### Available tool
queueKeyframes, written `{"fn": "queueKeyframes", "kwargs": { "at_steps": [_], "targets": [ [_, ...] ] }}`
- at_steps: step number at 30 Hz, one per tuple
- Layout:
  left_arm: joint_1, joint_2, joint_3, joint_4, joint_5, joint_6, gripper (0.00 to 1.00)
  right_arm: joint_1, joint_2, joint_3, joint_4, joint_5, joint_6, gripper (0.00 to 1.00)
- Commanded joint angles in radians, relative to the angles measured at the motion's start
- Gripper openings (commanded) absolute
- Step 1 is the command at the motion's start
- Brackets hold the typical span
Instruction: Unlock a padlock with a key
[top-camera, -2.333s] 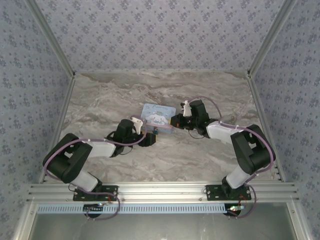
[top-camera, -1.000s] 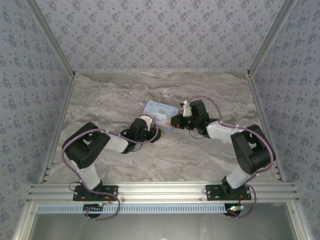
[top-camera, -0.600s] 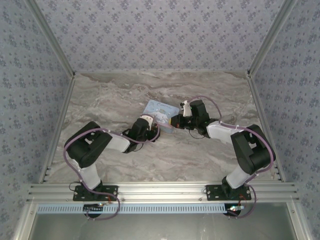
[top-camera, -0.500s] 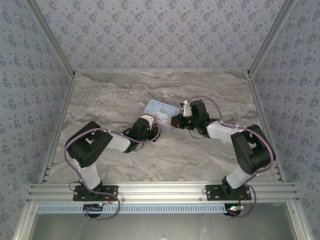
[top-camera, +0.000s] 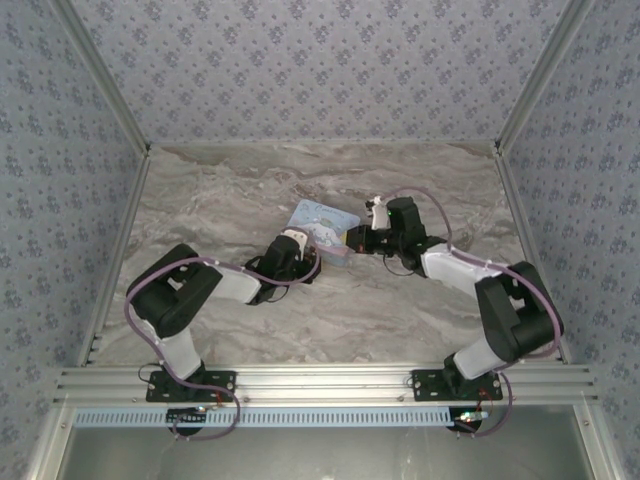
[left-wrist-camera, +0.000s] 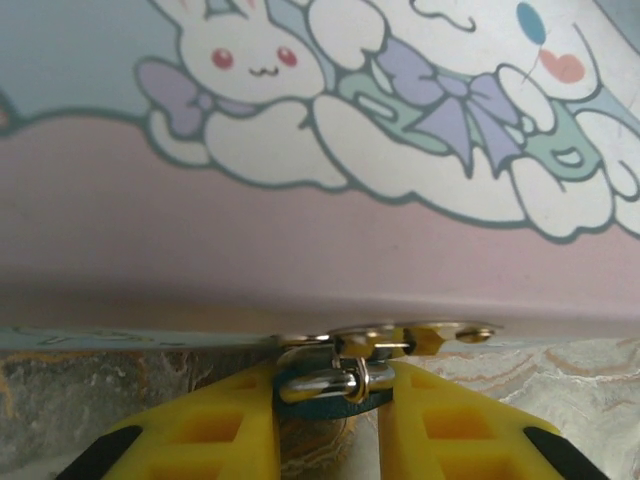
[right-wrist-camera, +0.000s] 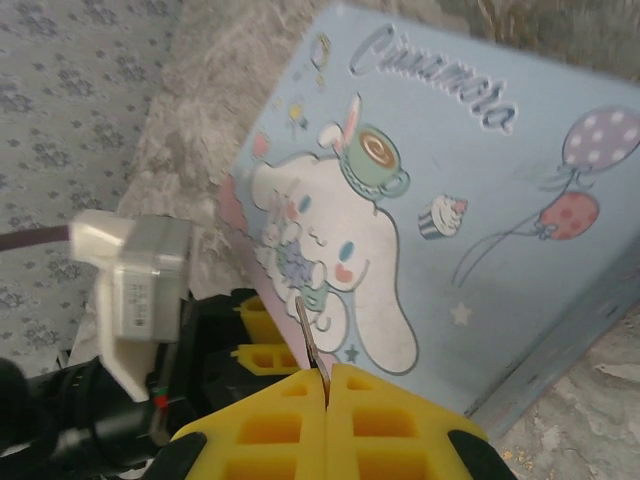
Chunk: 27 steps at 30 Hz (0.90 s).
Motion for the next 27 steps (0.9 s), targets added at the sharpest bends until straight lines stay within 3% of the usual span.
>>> {"fn": "queueKeyframes", "kwargs": {
  "at_steps": [1,14,27],
  "targets": [
    [-0.009,-0.056,0.017,-0.034,0.029,-0.078,0.24,-0.012,-0.081,-0.033,-0.051,0.018,-0.075,0.0],
    [-0.028,-0.129,0.049,-0.066,0.086,-0.349,0.19,0.009,-0.278,-0.304,0.013,0.0,-0.201,0.0],
    [-0.076,-0.147,0.104,-0.068,0.095,-0.512,0.17,0.109,-0.243,-0.448,0.295,0.079,-0.254,0.0]
  ]
}}
